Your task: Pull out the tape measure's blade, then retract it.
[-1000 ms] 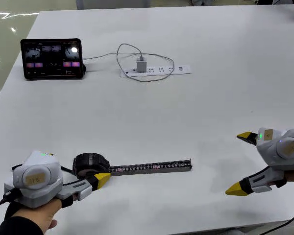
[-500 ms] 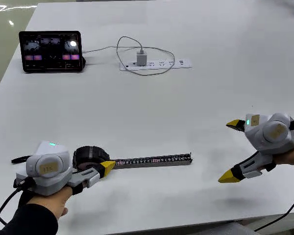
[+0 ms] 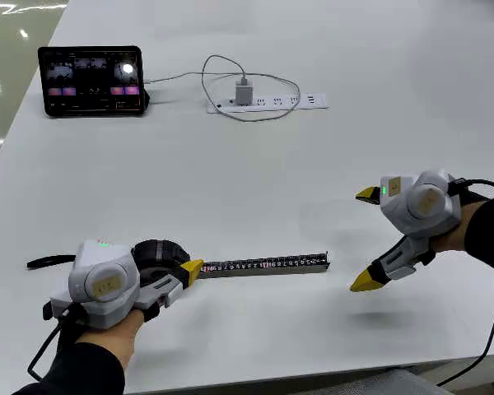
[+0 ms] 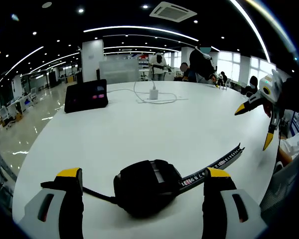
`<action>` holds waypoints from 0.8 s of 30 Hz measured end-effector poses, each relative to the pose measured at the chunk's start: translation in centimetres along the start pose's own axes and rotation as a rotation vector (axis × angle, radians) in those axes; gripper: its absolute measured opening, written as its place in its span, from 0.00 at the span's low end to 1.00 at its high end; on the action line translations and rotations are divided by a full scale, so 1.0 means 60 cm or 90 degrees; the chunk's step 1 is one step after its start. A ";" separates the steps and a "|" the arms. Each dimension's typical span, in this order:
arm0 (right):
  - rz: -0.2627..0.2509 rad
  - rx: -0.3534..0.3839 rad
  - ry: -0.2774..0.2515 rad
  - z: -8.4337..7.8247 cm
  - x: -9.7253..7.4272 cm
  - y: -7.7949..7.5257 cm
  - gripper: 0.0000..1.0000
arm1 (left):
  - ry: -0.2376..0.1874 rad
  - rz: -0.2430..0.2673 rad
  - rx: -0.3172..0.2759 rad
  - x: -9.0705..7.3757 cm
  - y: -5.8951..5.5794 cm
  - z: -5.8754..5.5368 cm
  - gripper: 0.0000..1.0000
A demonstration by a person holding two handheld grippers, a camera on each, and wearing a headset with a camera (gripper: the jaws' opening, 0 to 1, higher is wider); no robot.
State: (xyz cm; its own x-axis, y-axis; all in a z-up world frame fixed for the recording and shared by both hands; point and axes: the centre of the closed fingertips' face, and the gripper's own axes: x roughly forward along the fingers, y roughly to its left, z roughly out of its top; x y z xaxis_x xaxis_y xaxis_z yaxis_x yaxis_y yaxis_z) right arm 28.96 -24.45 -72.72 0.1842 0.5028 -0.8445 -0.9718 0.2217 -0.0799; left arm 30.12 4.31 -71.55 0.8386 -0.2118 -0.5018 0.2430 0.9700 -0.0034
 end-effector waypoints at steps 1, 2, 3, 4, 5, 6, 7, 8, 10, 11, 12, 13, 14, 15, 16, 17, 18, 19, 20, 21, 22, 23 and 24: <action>0.004 -0.004 0.002 0.002 0.004 0.000 0.99 | -0.002 0.000 -0.002 0.001 -0.002 0.000 0.99; 0.007 -0.011 0.004 0.003 0.011 -0.002 0.99 | -0.008 -0.003 -0.012 0.003 -0.005 0.002 0.99; 0.010 -0.015 0.005 0.004 0.016 -0.003 0.99 | -0.010 -0.003 -0.020 0.005 -0.007 0.002 0.99; 0.012 -0.018 0.006 0.005 0.020 -0.006 0.99 | -0.013 0.001 -0.023 0.007 -0.007 0.002 0.99; 0.014 -0.023 0.007 0.007 0.026 -0.008 0.99 | -0.018 0.008 -0.025 0.009 -0.005 0.003 0.99; 0.016 -0.025 0.009 0.008 0.030 -0.009 0.99 | -0.022 0.014 -0.029 0.011 -0.003 0.004 0.99; 0.020 -0.027 0.013 0.008 0.035 -0.010 0.99 | -0.026 0.017 -0.032 0.012 -0.002 0.005 0.99; 0.022 -0.028 0.015 0.008 0.038 -0.011 0.99 | -0.032 0.016 -0.028 0.013 -0.005 0.009 0.99; 0.027 -0.032 0.022 0.007 0.043 -0.013 0.99 | -0.042 0.015 -0.028 0.014 -0.008 0.013 0.99; 0.028 -0.033 0.023 0.007 0.045 -0.014 0.99 | -0.041 0.014 -0.037 0.014 -0.009 0.012 0.99; 0.030 -0.033 0.024 0.006 0.048 -0.015 0.99 | -0.037 0.015 -0.039 0.016 -0.009 0.008 0.99; 0.031 -0.033 0.026 0.005 0.051 -0.016 0.99 | -0.033 0.015 -0.038 0.017 -0.009 0.004 0.99; 0.033 -0.033 0.028 0.003 0.054 -0.016 0.99 | -0.029 0.014 -0.036 0.017 -0.009 0.000 0.99; 0.037 -0.035 0.031 0.003 0.056 -0.013 0.99 | -0.026 0.016 -0.034 0.017 -0.009 -0.003 0.99; 0.039 -0.038 0.032 0.004 0.057 -0.011 0.99 | -0.024 0.017 -0.035 0.016 -0.008 -0.004 0.99; 0.040 -0.042 0.033 0.005 0.059 -0.009 0.99 | -0.023 0.017 -0.038 0.017 -0.008 -0.006 0.99; 0.044 -0.046 0.034 0.006 0.061 -0.007 0.97 | -0.024 0.016 -0.039 0.017 -0.009 -0.007 0.99; 0.046 -0.050 0.035 0.007 0.063 -0.005 0.95 | -0.025 0.016 -0.037 0.017 -0.009 -0.007 0.99; 0.046 -0.056 0.035 0.008 0.065 -0.004 0.94 | -0.023 0.017 -0.034 0.017 -0.008 -0.008 0.99; 0.047 -0.056 0.035 0.009 0.066 -0.003 0.94 | -0.021 0.018 -0.034 0.017 -0.008 -0.009 0.99; 0.049 -0.057 0.034 0.011 0.067 -0.001 0.94 | -0.021 0.020 -0.033 0.017 -0.006 -0.011 0.99; 0.050 -0.060 0.034 0.011 0.068 0.000 0.92 | -0.020 0.022 -0.034 0.017 -0.005 -0.012 0.99; 0.050 -0.062 0.036 0.010 0.068 0.000 0.90 | -0.018 0.022 -0.035 0.018 -0.004 -0.013 0.99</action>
State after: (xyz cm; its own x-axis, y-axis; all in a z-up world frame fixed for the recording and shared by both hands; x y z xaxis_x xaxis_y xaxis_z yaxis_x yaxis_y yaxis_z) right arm 29.83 -21.88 -75.85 0.1013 0.4670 -0.8784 -0.9931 0.0999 -0.0615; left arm 30.56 3.95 -72.78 0.8600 -0.1802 -0.4775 0.1866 0.9818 -0.0345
